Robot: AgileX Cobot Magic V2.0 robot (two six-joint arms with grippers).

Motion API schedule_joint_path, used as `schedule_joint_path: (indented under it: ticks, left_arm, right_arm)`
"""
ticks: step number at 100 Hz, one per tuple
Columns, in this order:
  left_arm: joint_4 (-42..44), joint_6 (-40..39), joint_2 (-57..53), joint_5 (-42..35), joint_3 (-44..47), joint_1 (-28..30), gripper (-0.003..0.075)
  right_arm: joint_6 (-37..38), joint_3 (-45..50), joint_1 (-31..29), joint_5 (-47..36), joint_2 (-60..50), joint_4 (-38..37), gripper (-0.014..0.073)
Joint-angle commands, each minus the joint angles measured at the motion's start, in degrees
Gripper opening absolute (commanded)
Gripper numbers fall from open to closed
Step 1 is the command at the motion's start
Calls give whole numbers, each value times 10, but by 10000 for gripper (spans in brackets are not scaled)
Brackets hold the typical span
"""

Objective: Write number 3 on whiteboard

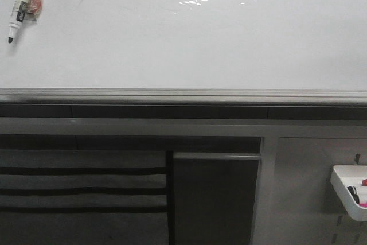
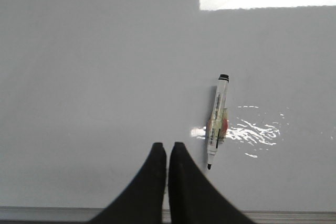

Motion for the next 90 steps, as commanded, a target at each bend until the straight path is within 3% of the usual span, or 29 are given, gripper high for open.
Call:
schedule_joint_path:
  ticks: [1, 14, 20, 27, 90]
  left_arm:
    - [-16, -4, 11, -59, -16, 1, 89]
    - [-17, -4, 11, -58, -16, 1, 359]
    - [-17, -4, 11, -58, -16, 1, 489]
    - [-17, -4, 11, -59, -16, 1, 561]
    - [-32, -4, 12, -43, -16, -10, 565]
  right_arm:
    - [-6, -17, -3, -54, 12, -8, 137]
    - [-6, -10, -3, -51, 12, -11, 491]
    - [-6, -10, -3, -46, 12, -11, 594]
    - [-6, -10, -3, -40, 12, -11, 659]
    - [-6, -11, -3, -35, 14, -11, 665]
